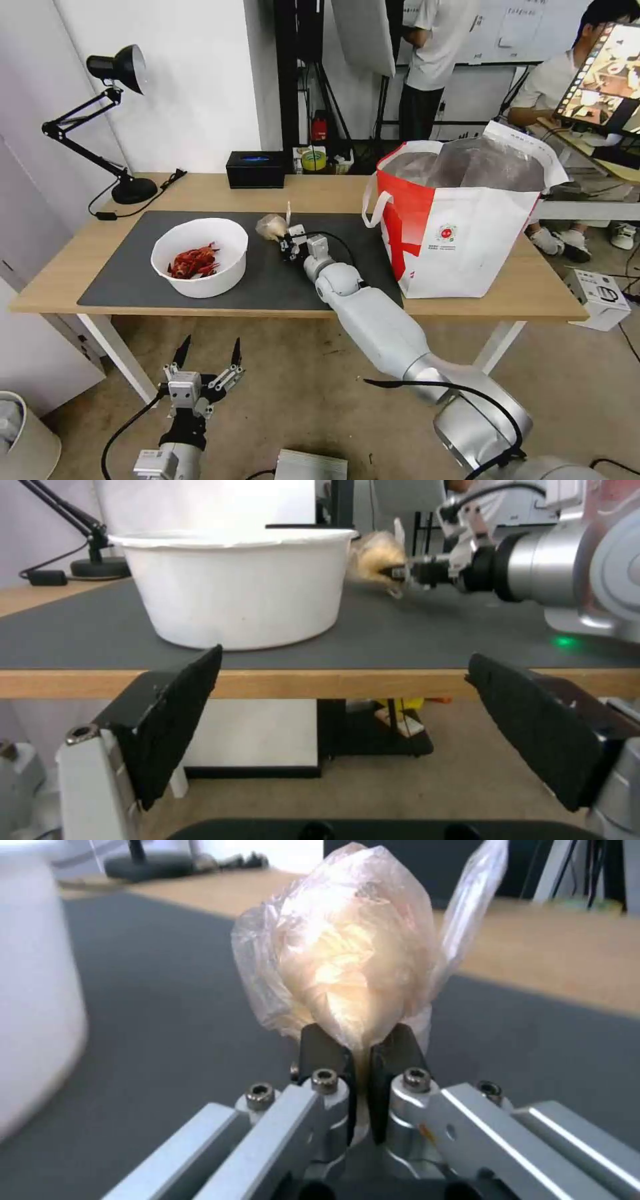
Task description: Pick up the trash from the table and place it into the takeout bag.
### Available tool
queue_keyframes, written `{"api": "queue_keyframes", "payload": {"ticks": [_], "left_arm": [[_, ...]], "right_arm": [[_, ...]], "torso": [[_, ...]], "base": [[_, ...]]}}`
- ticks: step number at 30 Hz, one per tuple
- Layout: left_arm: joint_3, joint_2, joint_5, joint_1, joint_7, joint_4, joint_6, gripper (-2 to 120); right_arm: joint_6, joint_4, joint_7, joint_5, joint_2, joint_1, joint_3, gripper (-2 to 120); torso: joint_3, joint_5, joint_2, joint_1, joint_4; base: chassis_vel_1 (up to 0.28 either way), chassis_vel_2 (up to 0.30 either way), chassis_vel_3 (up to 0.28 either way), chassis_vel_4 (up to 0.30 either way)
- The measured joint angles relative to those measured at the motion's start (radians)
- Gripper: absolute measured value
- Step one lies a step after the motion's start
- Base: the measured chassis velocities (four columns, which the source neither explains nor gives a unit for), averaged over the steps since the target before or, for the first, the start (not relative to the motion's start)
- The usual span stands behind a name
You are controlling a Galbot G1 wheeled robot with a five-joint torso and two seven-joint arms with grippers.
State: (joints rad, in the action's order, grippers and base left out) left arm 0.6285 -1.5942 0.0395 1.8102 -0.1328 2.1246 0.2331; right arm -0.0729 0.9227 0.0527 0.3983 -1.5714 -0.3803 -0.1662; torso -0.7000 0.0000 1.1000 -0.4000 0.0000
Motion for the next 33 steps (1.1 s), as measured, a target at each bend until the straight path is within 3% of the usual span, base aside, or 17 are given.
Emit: {"api": "queue_keyframes", "payload": {"ticks": [12,22,26,33], "left_arm": [[-0.002,0.0,-0.002,-0.001,0.0,-0.011,0.006,100],[0.0,0.001,-0.003,-0.002,-0.002,0.001,0.005,100],[0.004,0.001,-0.002,-0.003,-0.007,0.001,0.004,100],[0.004,0.002,-0.002,-0.008,-0.011,0.001,0.002,100]], "right_arm": [[0.019,0.291,-0.037,-0.071,0.059,-0.081,0.051,3],[0.134,0.505,-0.021,-0.12,0.196,-0.193,0.094,3],[0.224,0.602,-0.004,-0.187,0.266,-0.299,0.143,2],[0.312,0.725,0.009,-0.191,0.333,-0.427,0.224,2]], "torso": [[0.0,0.0,0.0,0.0,0.0002],[0.0,0.0002,0.0,0.0,-0.0001],[0.0,0.0002,0.0,0.0,-0.0001],[0.0,0.0003,0.0,0.0,0.0]], "base": [[0.0,0.0,0.0,0.0],[0.0,0.0,0.0,0.0],[0.0,0.0,0.0,0.0],[0.0,0.0,0.0,0.0]]}}
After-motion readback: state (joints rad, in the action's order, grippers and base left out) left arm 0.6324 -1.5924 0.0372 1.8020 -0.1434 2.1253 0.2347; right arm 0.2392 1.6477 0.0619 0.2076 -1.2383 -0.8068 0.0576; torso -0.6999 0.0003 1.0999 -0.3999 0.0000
